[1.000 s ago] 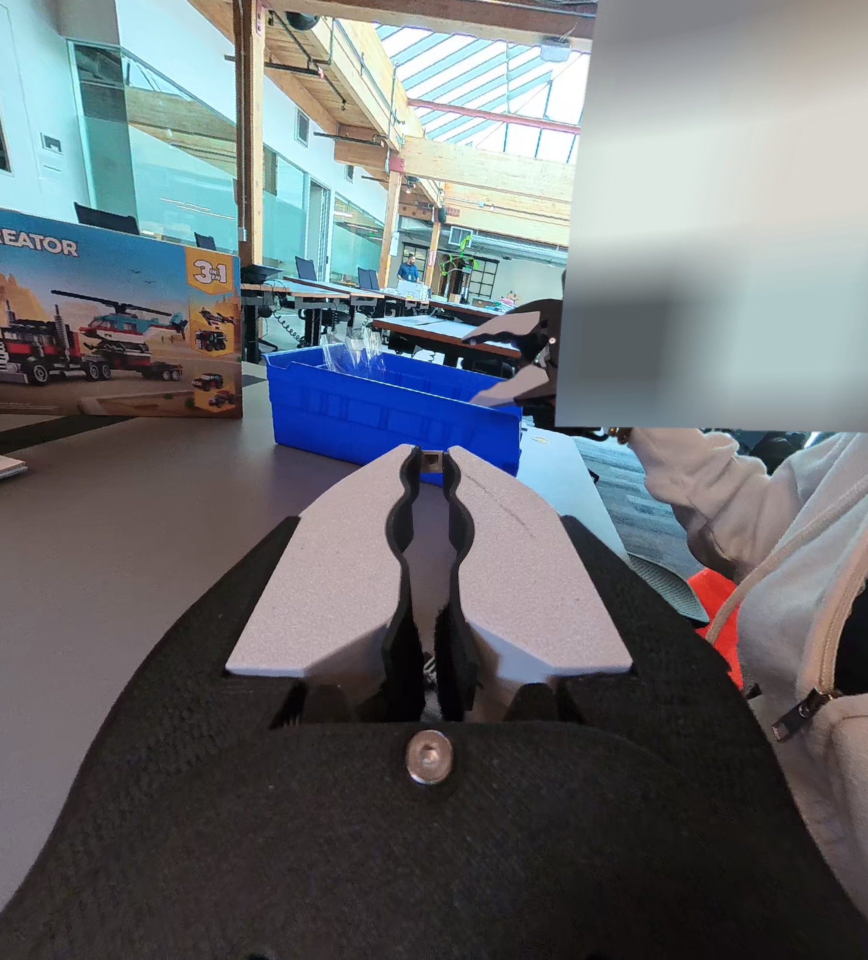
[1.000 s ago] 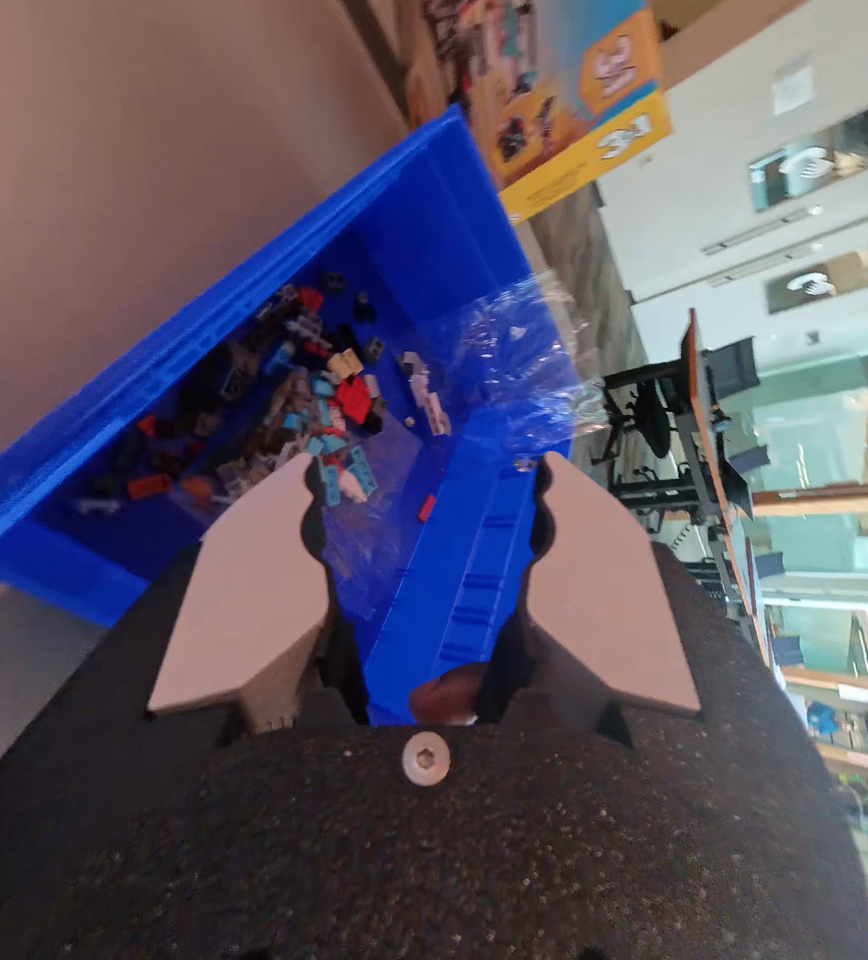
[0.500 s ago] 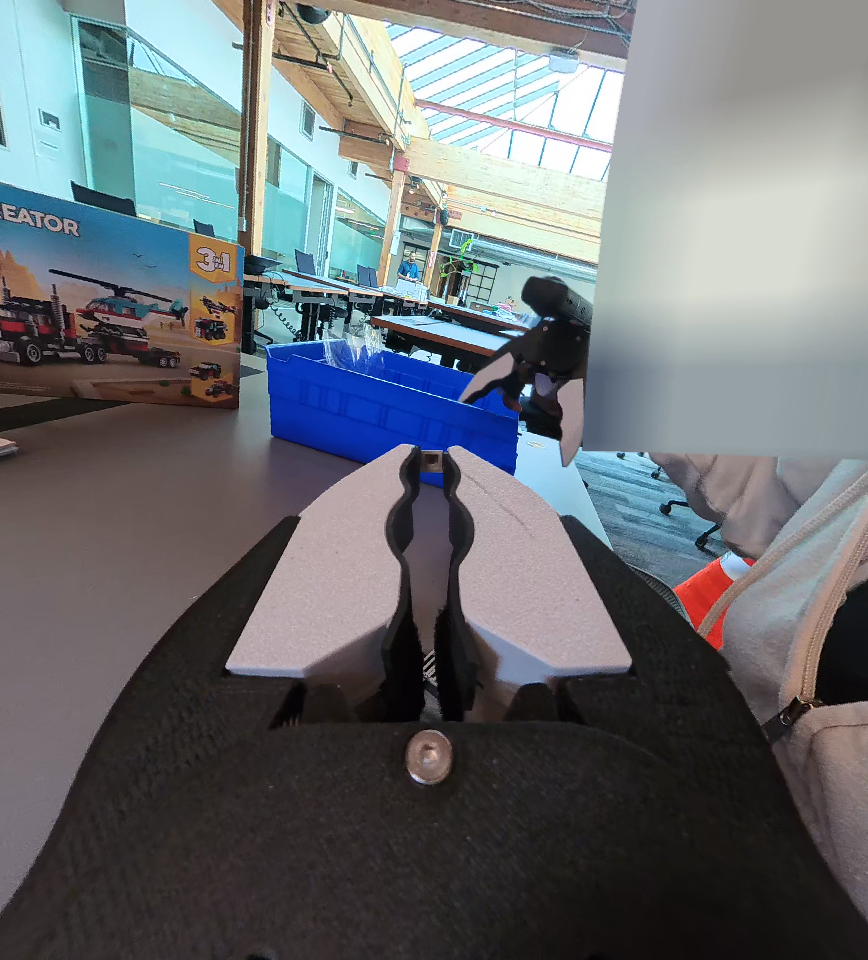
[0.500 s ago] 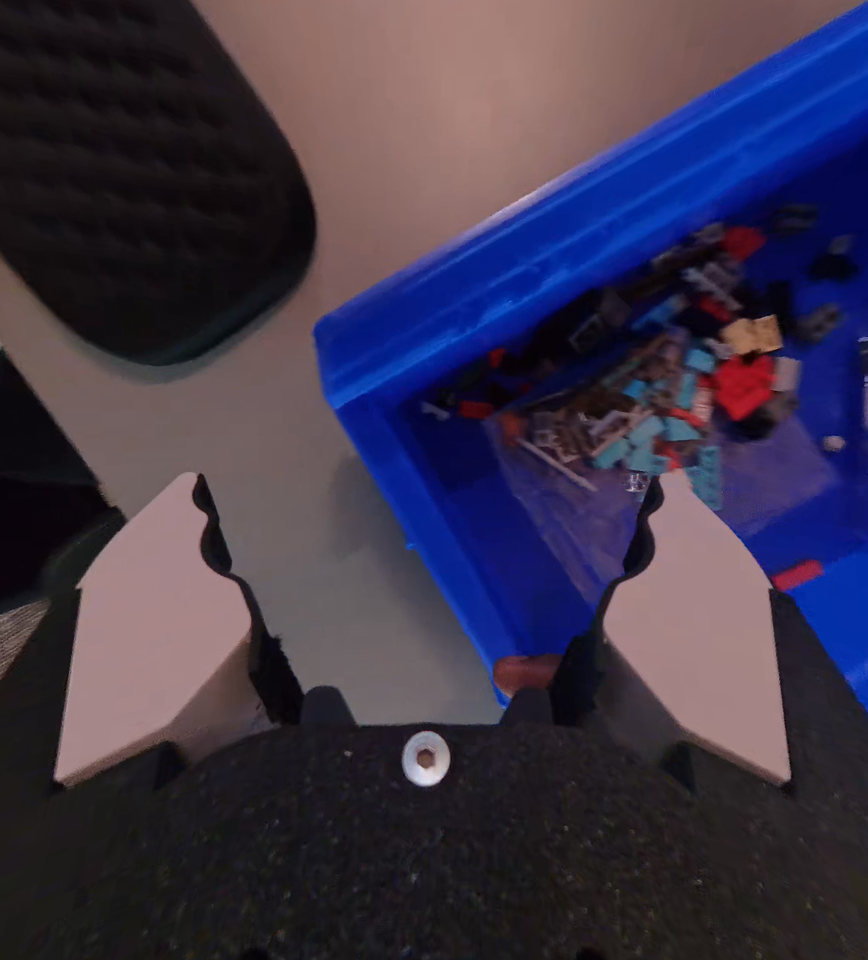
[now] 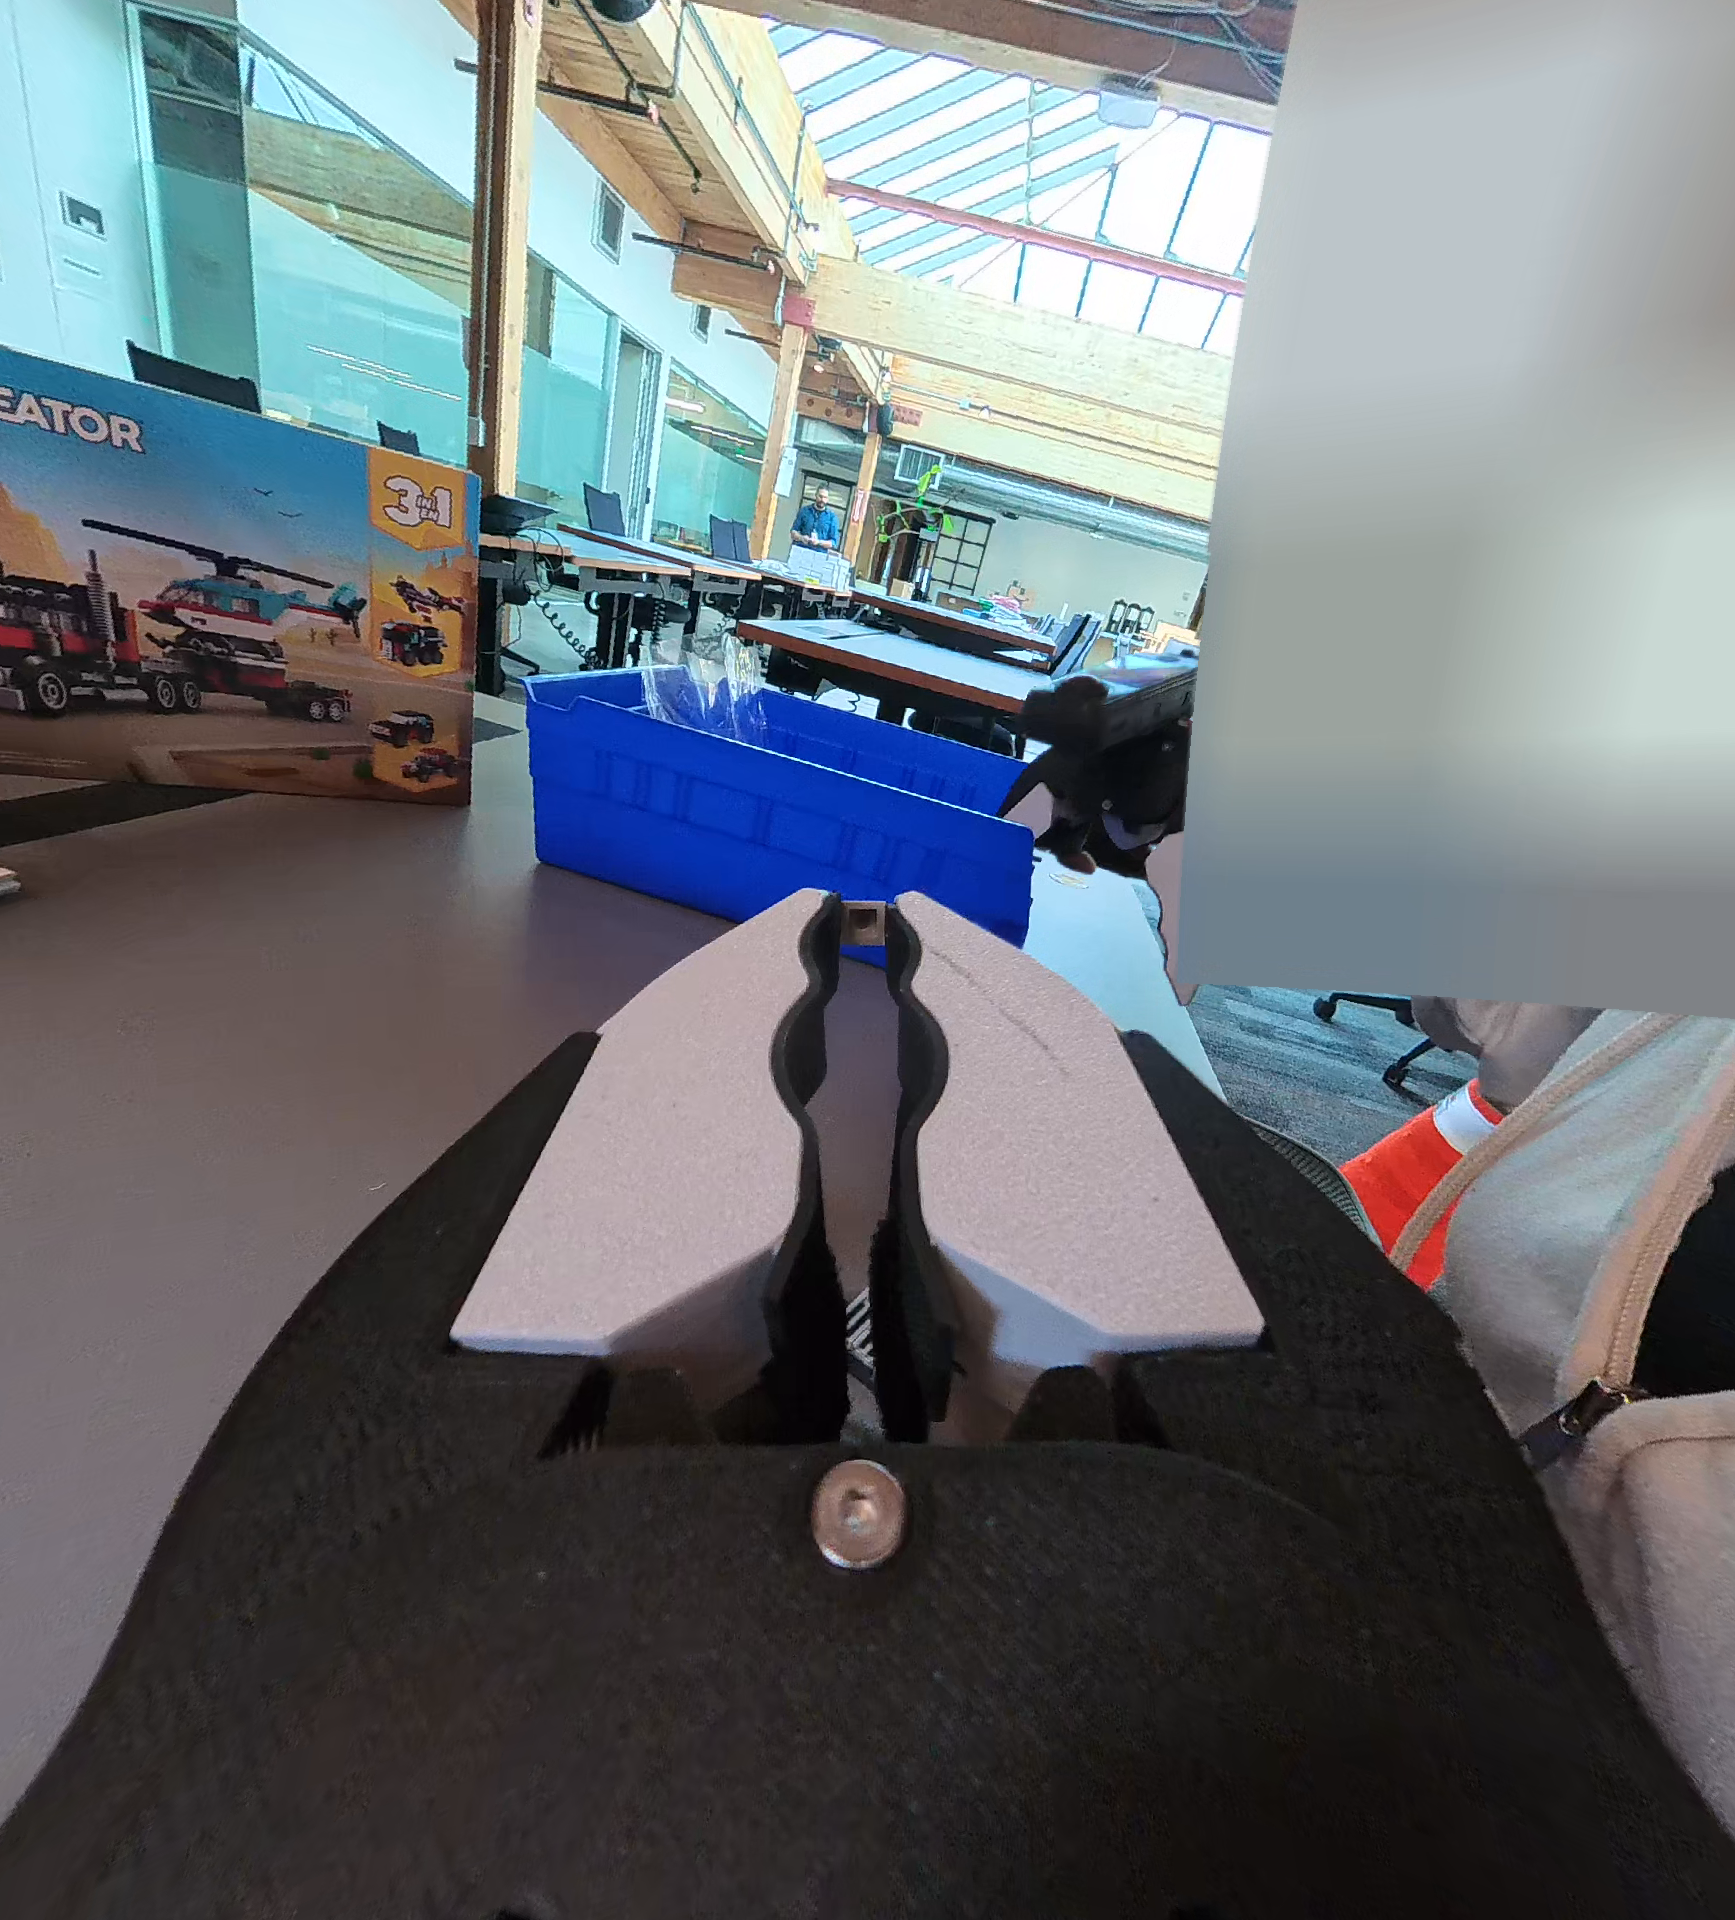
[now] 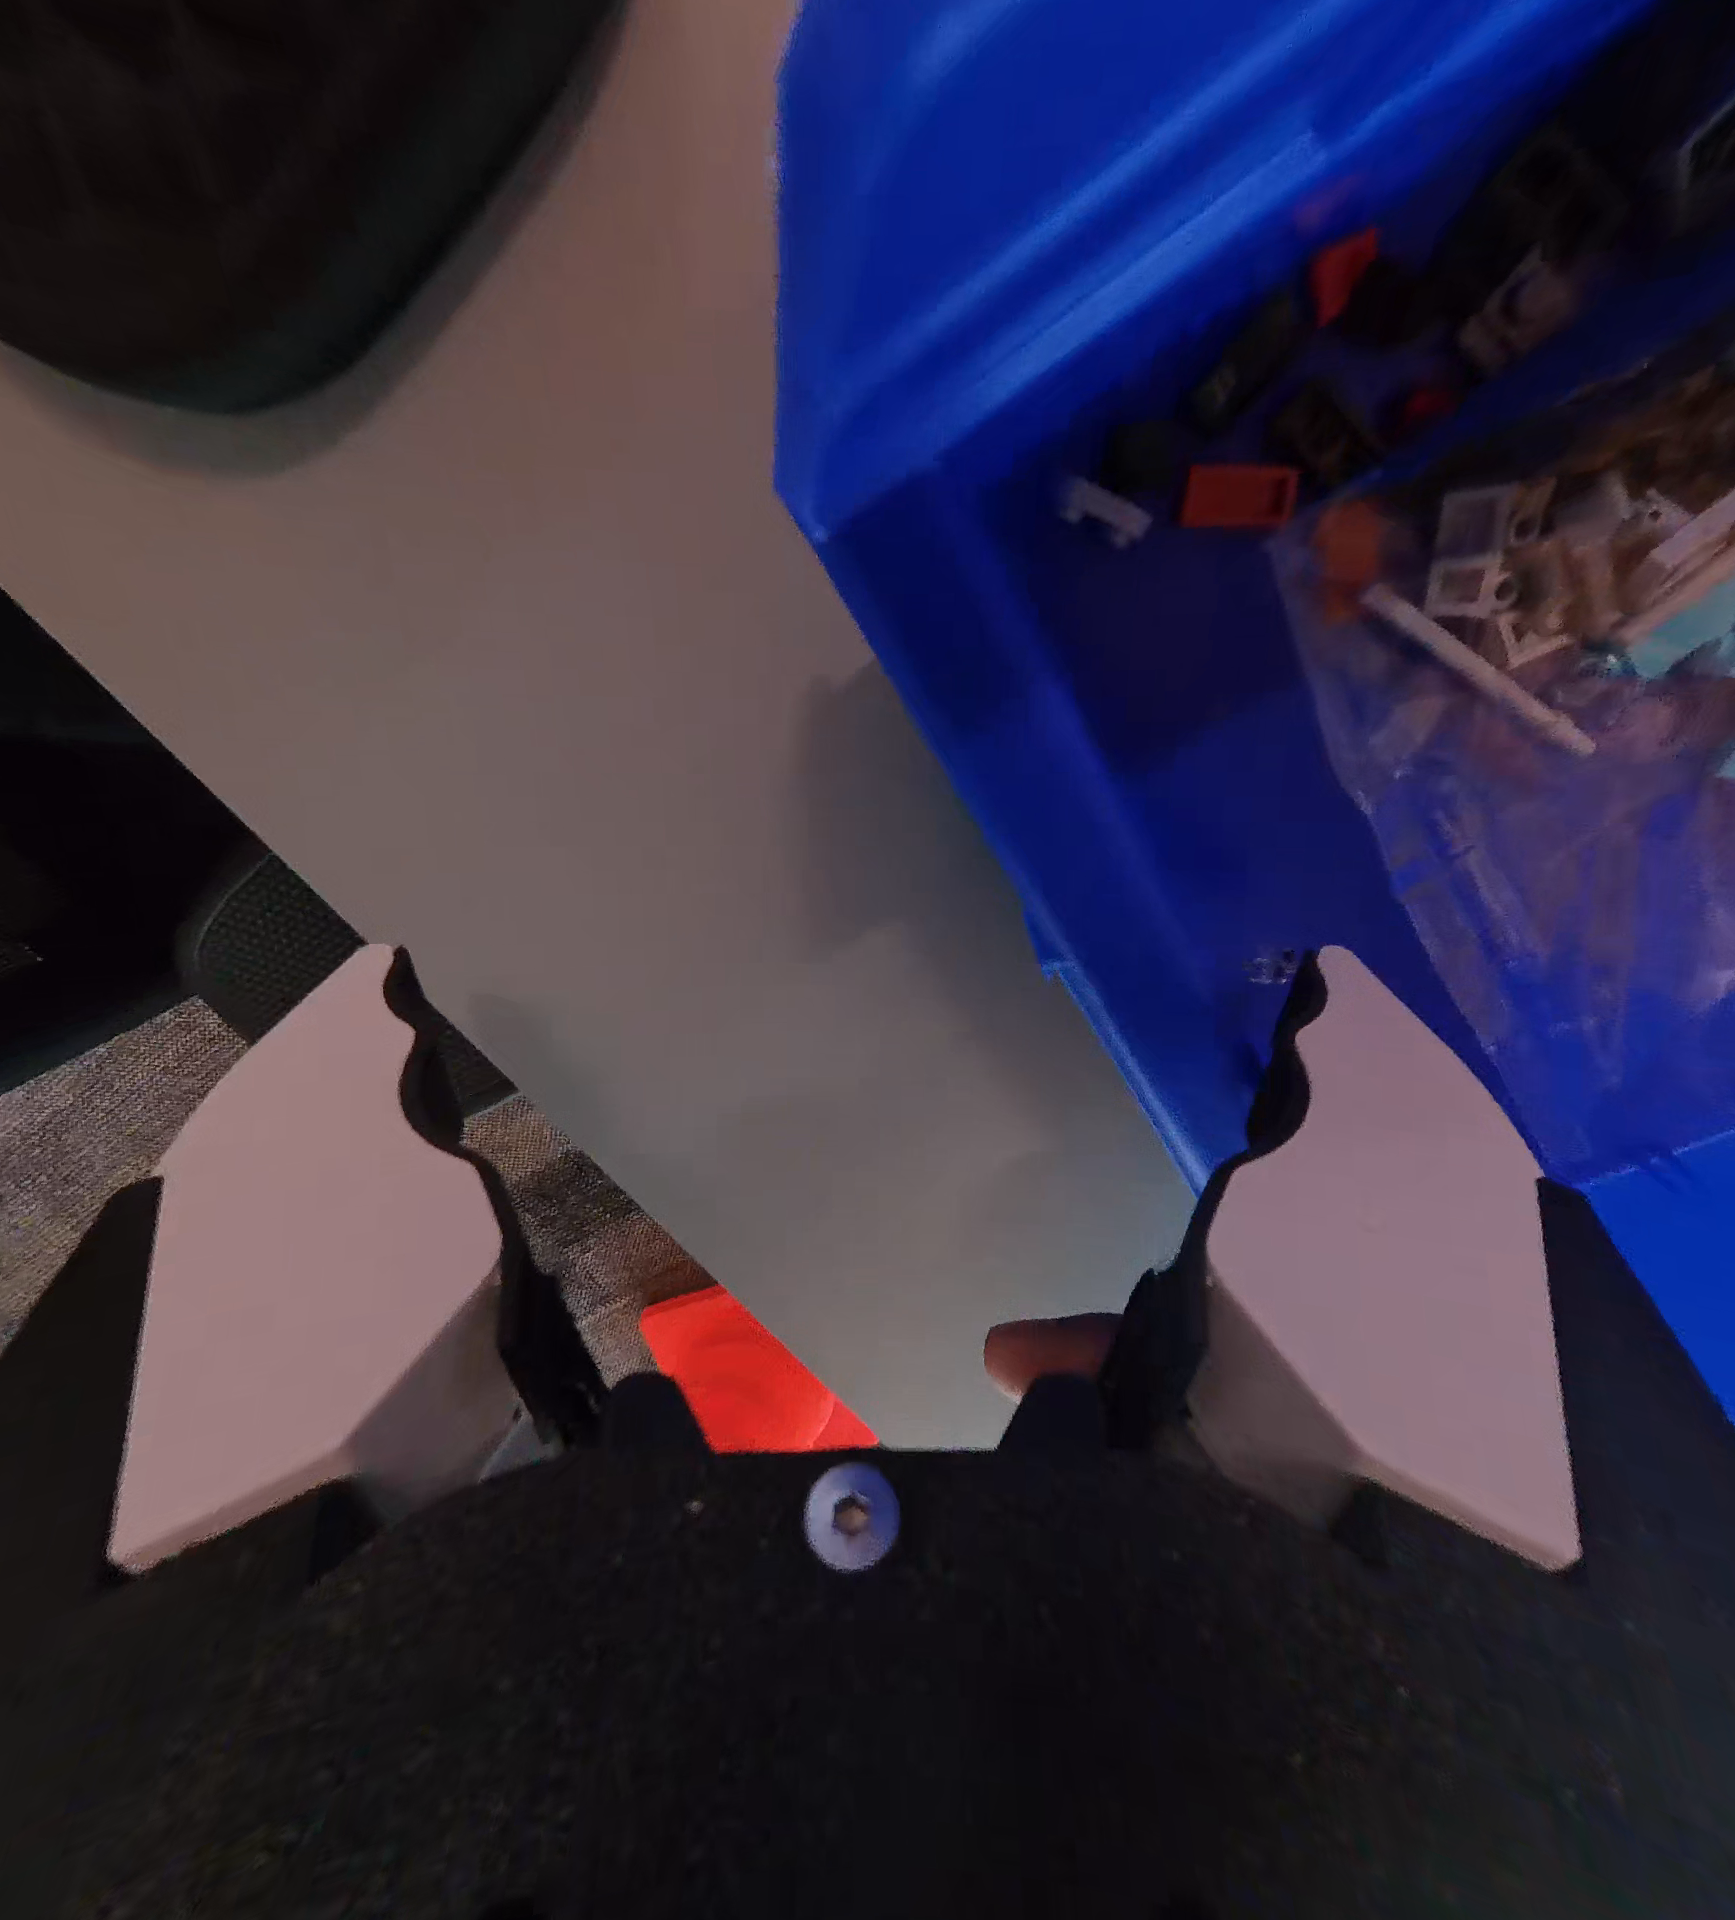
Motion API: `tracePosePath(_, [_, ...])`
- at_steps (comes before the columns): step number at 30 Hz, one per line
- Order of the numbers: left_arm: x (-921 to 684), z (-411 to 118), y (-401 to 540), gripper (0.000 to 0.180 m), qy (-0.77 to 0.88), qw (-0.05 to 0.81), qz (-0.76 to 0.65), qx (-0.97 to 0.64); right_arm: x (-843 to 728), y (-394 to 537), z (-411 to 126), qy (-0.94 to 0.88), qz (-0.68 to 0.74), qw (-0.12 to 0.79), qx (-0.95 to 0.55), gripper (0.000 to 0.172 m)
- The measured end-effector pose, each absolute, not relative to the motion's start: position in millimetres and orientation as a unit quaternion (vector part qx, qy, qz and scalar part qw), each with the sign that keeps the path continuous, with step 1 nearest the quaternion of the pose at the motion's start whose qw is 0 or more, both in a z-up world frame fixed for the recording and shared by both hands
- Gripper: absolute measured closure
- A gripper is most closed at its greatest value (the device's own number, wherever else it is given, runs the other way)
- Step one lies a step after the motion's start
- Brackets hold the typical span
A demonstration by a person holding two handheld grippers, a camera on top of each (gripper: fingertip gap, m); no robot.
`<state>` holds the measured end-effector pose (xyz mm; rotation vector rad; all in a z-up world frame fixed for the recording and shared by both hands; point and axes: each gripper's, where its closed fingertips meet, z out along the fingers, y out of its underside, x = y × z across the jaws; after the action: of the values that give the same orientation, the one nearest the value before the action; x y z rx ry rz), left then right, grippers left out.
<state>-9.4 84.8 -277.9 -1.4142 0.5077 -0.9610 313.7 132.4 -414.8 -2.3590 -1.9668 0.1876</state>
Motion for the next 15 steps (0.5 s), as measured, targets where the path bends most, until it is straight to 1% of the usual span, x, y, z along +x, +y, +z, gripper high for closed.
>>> tracePosePath(10, [-10.7, -279.9, 86.2, 0.173, 0.216, 0.625, -0.419, -0.623, 331.3, 130.0, -399.1, -0.634, 0.023, -0.002, -0.773, 0.024])
tracePosePath(14, [-11.0, -280.1, 86.4, 0.173, 0.215, 0.623, -0.42, -0.623, 335.0, 134.0, -400.5, -0.642, 0.0, -0.002, -0.766, 0.024])
tracePosePath(15, [-10.9, -280.3, 86.4, 0.173, 0.214, 0.623, -0.421, -0.624, 333.7, 138.1, -399.7, -0.648, -0.009, 0.01, -0.762, 0.024])
